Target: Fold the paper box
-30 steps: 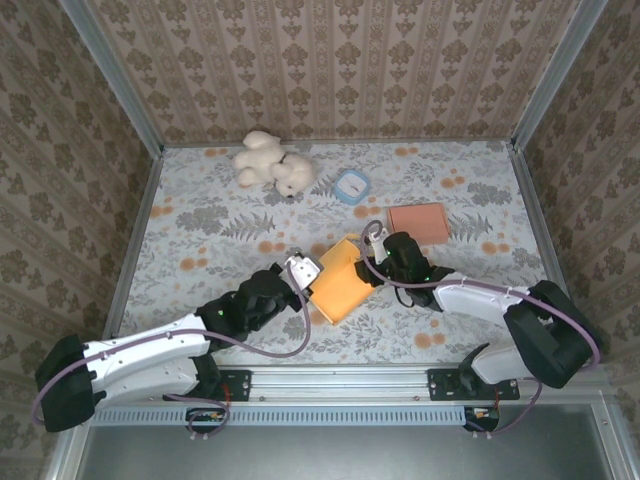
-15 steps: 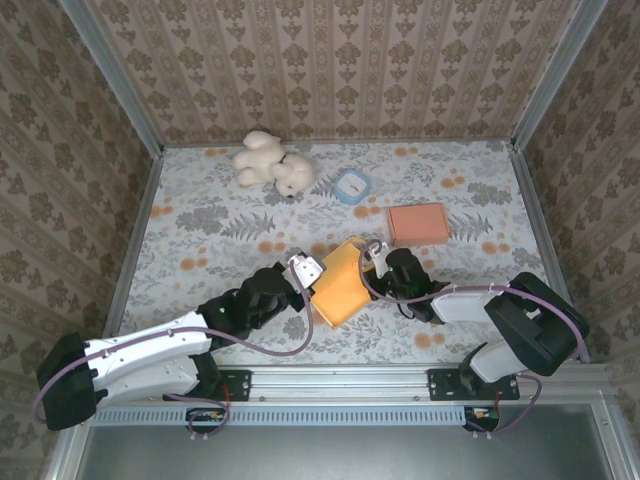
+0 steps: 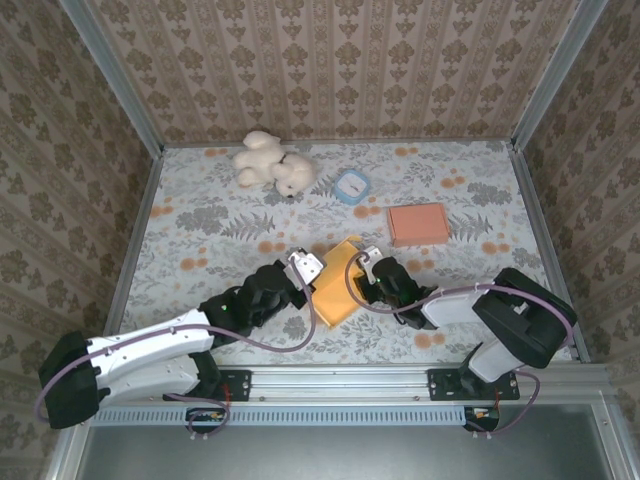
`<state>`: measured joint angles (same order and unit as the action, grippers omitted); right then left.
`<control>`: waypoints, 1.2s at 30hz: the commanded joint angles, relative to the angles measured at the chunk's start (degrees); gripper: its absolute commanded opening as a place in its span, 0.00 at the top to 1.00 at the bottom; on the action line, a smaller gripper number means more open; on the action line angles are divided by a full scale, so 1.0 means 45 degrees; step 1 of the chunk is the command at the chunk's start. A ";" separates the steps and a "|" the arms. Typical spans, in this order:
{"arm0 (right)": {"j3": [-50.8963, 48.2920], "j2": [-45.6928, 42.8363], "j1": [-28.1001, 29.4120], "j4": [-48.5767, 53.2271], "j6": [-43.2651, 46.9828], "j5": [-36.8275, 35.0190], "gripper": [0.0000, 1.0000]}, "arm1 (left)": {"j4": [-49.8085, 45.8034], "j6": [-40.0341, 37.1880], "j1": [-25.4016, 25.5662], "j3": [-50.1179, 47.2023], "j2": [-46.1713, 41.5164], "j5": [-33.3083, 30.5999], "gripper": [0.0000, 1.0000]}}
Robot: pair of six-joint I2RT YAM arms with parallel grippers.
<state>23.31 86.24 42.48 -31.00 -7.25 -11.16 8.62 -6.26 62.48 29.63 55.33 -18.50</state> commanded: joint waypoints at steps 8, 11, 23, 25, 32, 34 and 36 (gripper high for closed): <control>-0.0350 -0.6024 -0.0007 0.3928 -0.0971 0.0763 0.43 | -0.0336 -0.1201 -0.0365 0.0680 0.0973 0.0229 0.90; 0.0082 -0.8123 -0.0031 0.6028 -0.0696 0.0793 0.41 | -0.0534 -0.1673 -0.0509 0.1092 0.1340 0.0358 0.91; -0.1562 -1.1357 -0.1665 0.4352 0.3985 0.1287 0.39 | -0.1455 -0.4593 -0.0969 0.2045 -0.0062 0.3416 0.93; -0.1945 -1.0733 -0.2223 0.3092 0.4474 0.1837 0.40 | -0.1410 -0.5831 -0.0984 0.1708 -0.0420 0.4460 0.94; -0.1514 -0.8093 -0.3145 0.1372 0.5880 0.4076 0.42 | -0.0506 -0.7701 -0.1088 0.0682 -0.1195 0.7150 0.95; -0.1603 -0.7854 -0.3189 0.0951 0.6296 0.4776 0.42 | -0.0582 -0.7814 -0.1091 0.0787 -0.0960 0.7194 0.95; -0.1741 -0.7768 -0.3221 0.0573 0.6535 0.5648 0.42 | -0.0647 -0.7974 -0.1158 0.0848 -0.0726 0.7062 0.95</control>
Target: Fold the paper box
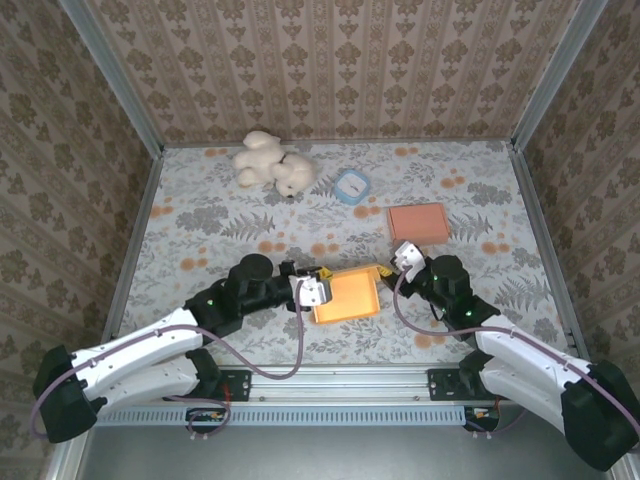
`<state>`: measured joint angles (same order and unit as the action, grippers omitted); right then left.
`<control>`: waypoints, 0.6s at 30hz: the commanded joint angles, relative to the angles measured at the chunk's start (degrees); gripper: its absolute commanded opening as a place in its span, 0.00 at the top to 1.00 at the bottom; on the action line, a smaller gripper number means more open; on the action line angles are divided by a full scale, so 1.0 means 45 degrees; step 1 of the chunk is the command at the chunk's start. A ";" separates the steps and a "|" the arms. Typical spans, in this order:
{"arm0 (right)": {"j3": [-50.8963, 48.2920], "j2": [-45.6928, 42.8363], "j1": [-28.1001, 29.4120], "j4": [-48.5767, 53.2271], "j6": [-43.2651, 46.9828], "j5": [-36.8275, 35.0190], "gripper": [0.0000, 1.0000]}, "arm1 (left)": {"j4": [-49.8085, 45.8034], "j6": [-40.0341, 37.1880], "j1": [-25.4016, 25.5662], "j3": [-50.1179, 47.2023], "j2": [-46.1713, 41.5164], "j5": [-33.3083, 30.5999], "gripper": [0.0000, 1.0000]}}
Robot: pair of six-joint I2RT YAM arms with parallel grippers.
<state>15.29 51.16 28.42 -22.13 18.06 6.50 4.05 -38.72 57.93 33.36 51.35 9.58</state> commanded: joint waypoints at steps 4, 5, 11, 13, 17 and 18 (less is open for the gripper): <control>0.0099 0.0181 -0.0130 -0.1115 0.1197 0.3281 0.45 | 0.0771 -0.0790 -0.0329 -0.0137 0.0208 0.0887 0.96; 0.0089 0.0195 -0.0125 -0.1062 0.1253 0.3527 0.45 | 0.0931 -0.0747 -0.0354 -0.0182 0.0192 0.0845 0.96; 0.0076 0.0311 -0.0125 -0.0845 0.1607 0.4594 0.46 | 0.1224 -0.0712 -0.0608 -0.0386 0.0196 0.0937 0.97; 0.0238 0.0292 -0.0110 -0.0574 0.1721 0.5225 0.46 | 0.1188 -0.0749 -0.0609 -0.0422 0.0210 0.1156 0.98; 0.0292 0.0207 -0.0091 -0.0498 0.1855 0.5589 0.46 | 0.1171 -0.0927 -0.0664 -0.0538 0.0219 0.1559 0.98; 0.0309 0.0193 -0.0099 -0.0497 0.1826 0.5436 0.46 | 0.1168 -0.0980 -0.0660 -0.0530 0.0228 0.1518 0.97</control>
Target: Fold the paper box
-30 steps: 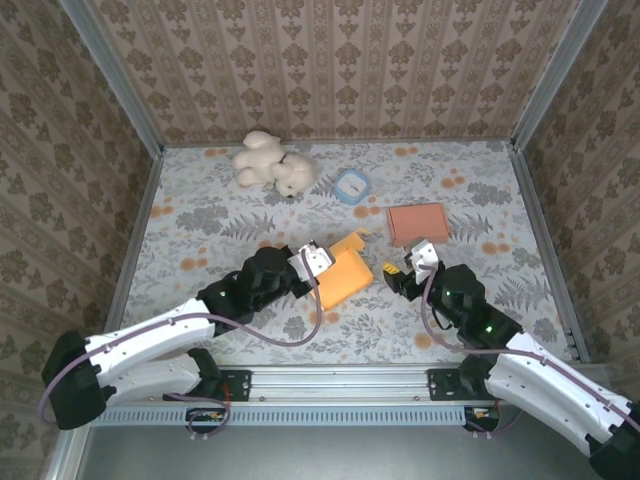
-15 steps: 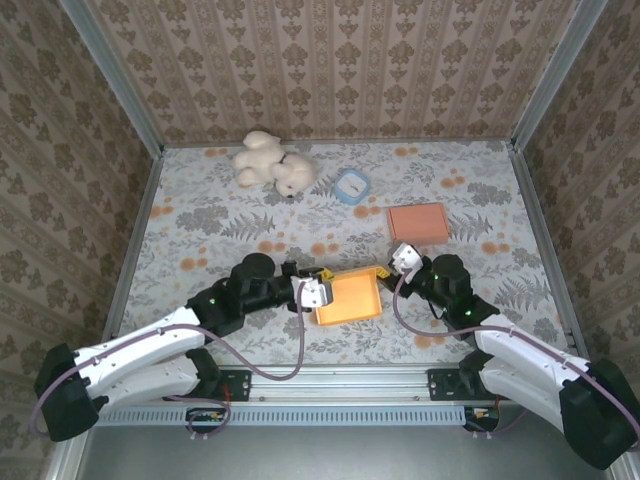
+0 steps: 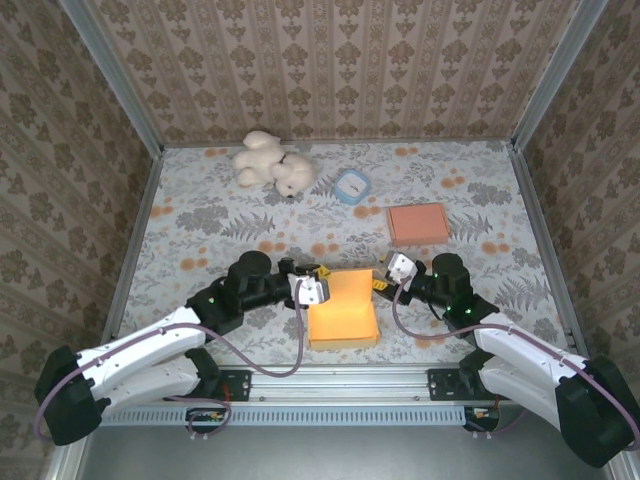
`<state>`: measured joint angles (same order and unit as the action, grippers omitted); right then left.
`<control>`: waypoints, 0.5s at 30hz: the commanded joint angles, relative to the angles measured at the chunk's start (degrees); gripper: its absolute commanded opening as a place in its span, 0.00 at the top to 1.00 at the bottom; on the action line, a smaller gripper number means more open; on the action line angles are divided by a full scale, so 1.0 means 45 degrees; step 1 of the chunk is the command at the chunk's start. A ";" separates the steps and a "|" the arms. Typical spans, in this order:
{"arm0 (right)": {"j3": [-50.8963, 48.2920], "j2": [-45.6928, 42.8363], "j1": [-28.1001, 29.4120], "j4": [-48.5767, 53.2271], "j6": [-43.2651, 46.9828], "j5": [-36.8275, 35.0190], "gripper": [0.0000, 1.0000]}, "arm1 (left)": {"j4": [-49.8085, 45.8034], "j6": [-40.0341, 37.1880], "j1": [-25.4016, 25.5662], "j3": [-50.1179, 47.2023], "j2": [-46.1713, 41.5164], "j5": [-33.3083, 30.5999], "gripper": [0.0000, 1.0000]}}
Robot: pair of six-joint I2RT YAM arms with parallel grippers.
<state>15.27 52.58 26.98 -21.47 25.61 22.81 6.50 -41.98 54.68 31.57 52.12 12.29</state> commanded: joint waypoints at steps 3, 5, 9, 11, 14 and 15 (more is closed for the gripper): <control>0.0262 -0.0407 0.0215 -0.0609 -0.0070 0.0648 0.46 | 0.0612 -0.0477 0.0016 -0.0030 0.0180 0.0492 0.98; 0.0178 -0.0627 0.0215 -0.0681 -0.0249 -0.0522 0.45 | 0.0504 -0.0718 -0.0039 0.0059 0.0284 0.0288 0.98; 0.0221 -0.1024 0.0215 -0.0463 -0.0651 -0.2921 0.42 | 0.0254 -0.1411 -0.0155 0.0327 0.0805 0.0194 0.97; 0.0117 -0.1366 0.0217 -0.0573 -0.1009 -0.3681 0.41 | 0.0071 -0.2014 -0.0187 0.0495 0.1221 0.0135 0.97; -0.0032 -0.1994 0.0225 -0.0390 -0.1454 -0.4272 0.38 | -0.0053 -0.2625 -0.0278 0.0791 0.1754 -0.0095 0.97; -0.0065 -0.2204 0.0215 -0.0224 -0.1536 -0.4287 0.38 | -0.0110 -0.2715 -0.0355 0.0940 0.1914 -0.0052 0.97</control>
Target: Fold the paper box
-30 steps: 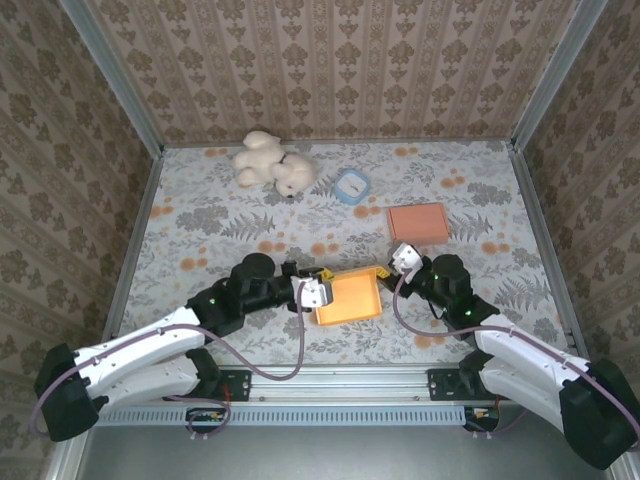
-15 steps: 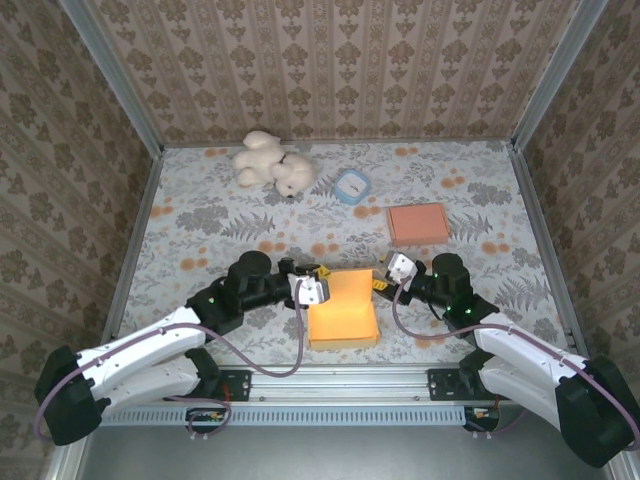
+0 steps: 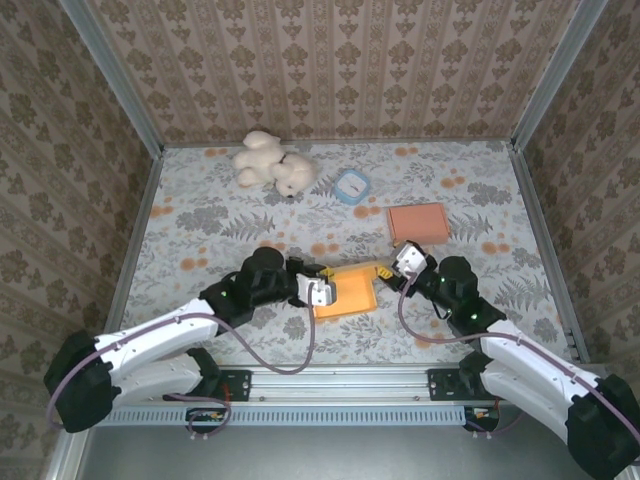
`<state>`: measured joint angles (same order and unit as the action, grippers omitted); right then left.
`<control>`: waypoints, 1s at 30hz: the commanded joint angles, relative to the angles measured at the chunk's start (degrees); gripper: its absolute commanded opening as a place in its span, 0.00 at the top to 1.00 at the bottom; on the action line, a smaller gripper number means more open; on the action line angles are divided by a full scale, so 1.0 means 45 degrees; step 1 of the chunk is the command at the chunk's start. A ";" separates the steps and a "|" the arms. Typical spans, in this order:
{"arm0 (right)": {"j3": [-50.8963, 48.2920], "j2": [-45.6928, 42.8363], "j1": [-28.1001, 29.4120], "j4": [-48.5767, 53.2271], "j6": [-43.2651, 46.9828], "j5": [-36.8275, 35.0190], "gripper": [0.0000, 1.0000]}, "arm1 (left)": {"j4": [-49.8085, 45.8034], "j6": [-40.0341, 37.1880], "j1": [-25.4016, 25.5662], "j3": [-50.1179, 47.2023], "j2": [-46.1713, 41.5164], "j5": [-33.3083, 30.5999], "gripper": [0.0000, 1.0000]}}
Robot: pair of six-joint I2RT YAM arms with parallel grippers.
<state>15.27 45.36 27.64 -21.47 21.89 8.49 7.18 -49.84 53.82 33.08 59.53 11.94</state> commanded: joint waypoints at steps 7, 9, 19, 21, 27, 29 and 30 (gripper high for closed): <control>-0.0516 -0.0820 0.0070 -0.0177 -0.1064 -0.1344 0.38 | -0.0634 -0.0766 -0.0693 0.1379 0.0776 0.0715 0.95; -0.0560 -0.0569 0.0069 -0.0361 -0.1150 -0.1522 0.38 | -0.0506 -0.0504 -0.0891 0.1345 0.0775 0.1087 0.90; -0.0124 -0.0460 0.0079 0.0345 -0.1581 -0.1724 0.38 | 0.0055 0.2158 -0.1369 0.1798 0.0990 0.0568 0.55; 0.0046 -0.0516 0.0079 0.0551 -0.1861 -0.1662 0.38 | 0.1015 0.4080 -0.1331 0.1239 -0.0014 0.0766 0.55; 0.0435 -0.0441 0.0069 0.1180 -0.2511 -0.1711 0.38 | 0.0761 1.3079 -0.1101 0.0000 -0.3895 -0.3353 0.41; 0.0471 -0.0438 0.0075 0.1208 -0.2790 -0.1726 0.37 | -0.2146 1.5935 -0.1102 0.0380 -0.4586 -0.5593 0.39; 0.0503 -0.0414 0.0072 0.1229 -0.2934 -0.1748 0.37 | -0.3488 1.7578 -0.1179 0.0450 -0.4769 -0.6640 0.37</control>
<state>15.51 43.92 27.64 -17.54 11.94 1.80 6.52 0.56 49.01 34.17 39.94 -0.93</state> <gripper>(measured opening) 0.624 0.619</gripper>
